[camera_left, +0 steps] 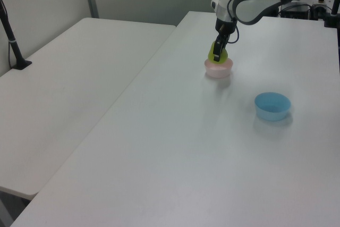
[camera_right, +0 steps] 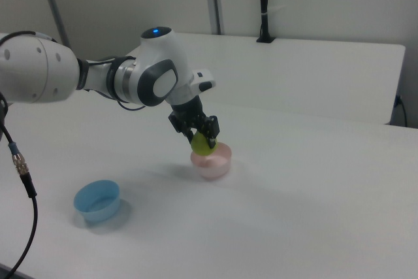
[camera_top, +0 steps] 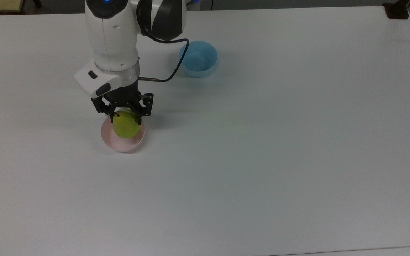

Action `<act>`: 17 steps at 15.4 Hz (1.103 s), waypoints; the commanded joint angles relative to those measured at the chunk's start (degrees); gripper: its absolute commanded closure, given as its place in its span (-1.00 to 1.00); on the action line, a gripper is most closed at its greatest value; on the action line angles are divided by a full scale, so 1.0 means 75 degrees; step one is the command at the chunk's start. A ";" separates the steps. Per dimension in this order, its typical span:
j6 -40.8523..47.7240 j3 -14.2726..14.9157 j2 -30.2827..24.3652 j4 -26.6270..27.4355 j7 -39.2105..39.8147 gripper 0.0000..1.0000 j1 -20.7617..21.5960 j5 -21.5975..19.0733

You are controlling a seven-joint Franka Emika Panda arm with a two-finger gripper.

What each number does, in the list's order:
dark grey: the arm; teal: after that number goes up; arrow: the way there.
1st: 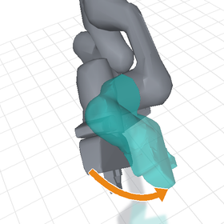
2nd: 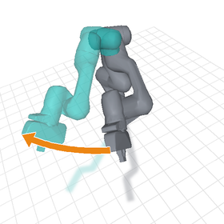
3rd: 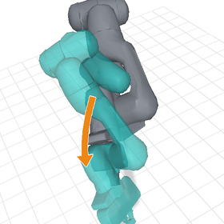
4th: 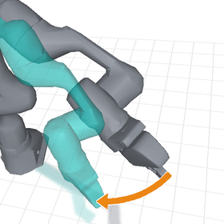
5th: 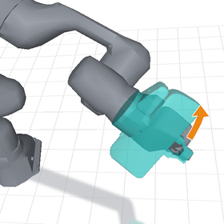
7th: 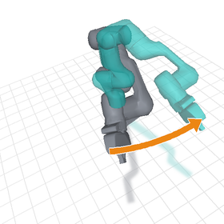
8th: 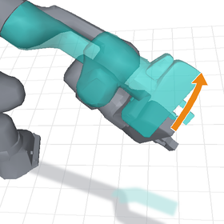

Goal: Place the pear in the bowl
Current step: 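Lower the pear into the pink bowl and open the gripper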

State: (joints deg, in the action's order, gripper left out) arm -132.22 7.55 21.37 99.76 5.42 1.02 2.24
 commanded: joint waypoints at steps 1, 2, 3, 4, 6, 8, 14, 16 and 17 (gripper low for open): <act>-0.0264 0.0060 0.0126 0.0117 -0.0149 0.65 0.0017 0.0299; -0.0358 0.0060 0.0150 0.0117 -0.0161 0.65 0.0017 0.0299; -0.0405 0.0060 0.0174 0.0117 -0.0161 0.65 -0.0029 0.0299; -0.0417 0.0060 0.0243 0.0105 -0.0161 0.65 -0.0076 0.0299; -0.0417 0.0060 0.0326 0.0105 -0.0149 0.51 -0.0077 0.0311; -0.0417 0.0060 0.0338 0.0105 -0.0161 -0.08 -0.0088 0.0334; -0.0289 0.0060 0.0268 0.0047 -0.0337 -1.00 -0.0147 0.0334; -0.0172 0.0060 -0.0047 0.0035 -0.0337 -1.00 -0.0124 0.0322; 0.0142 0.0060 -0.0188 -0.0023 -0.0337 -1.00 -0.0066 0.0322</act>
State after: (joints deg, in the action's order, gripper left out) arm -133.81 7.90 24.23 99.08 4.34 -0.02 3.41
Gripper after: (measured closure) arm 0.000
